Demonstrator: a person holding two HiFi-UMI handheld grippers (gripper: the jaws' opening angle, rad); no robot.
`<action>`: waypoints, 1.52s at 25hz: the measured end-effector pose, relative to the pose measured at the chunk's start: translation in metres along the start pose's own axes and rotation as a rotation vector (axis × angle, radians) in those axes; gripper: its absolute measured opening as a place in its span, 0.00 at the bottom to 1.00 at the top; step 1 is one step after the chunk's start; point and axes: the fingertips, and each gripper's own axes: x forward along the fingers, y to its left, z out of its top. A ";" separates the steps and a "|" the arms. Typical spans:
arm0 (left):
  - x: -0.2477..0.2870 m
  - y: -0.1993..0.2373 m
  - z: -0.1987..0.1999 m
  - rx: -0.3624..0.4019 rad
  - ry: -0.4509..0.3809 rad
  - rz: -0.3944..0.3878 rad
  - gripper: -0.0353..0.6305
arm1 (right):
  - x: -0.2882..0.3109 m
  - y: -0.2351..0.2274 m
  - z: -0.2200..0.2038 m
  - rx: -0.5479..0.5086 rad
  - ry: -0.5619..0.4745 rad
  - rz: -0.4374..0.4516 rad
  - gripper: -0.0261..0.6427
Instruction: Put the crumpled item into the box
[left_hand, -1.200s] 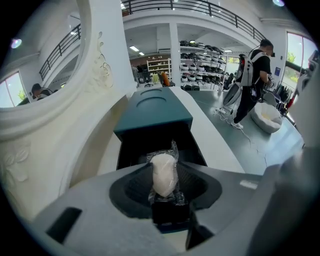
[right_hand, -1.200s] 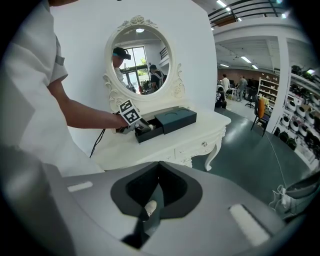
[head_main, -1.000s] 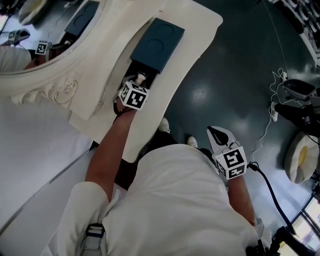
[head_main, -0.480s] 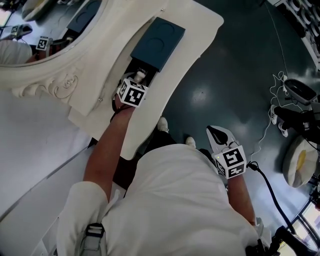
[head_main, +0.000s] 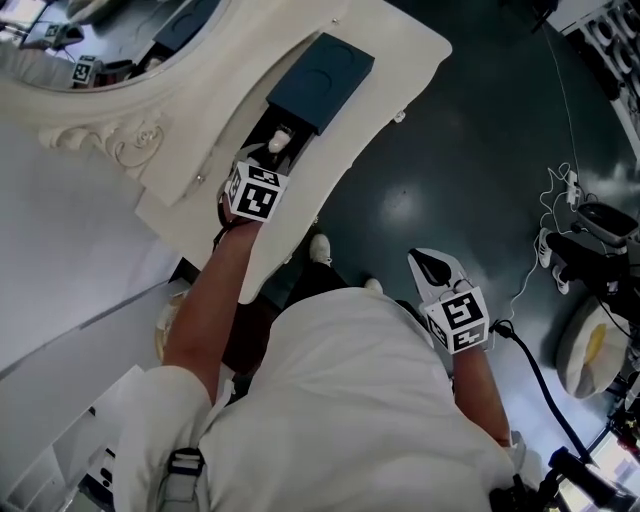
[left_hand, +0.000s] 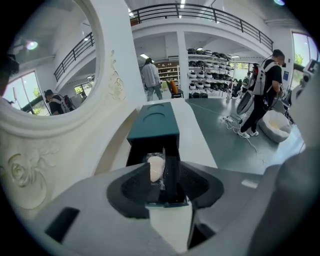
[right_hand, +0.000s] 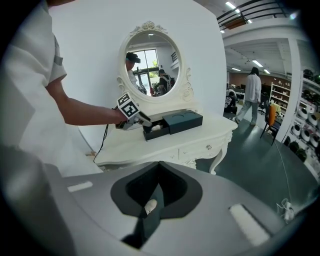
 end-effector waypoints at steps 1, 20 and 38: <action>-0.008 -0.005 0.001 -0.010 -0.013 0.002 0.32 | -0.003 0.001 -0.002 -0.009 -0.003 0.008 0.04; -0.191 -0.203 -0.011 -0.272 -0.335 -0.089 0.05 | -0.077 0.029 -0.057 -0.199 -0.063 0.180 0.04; -0.301 -0.375 -0.034 -0.288 -0.473 -0.279 0.05 | -0.141 0.085 -0.100 -0.293 -0.110 0.274 0.04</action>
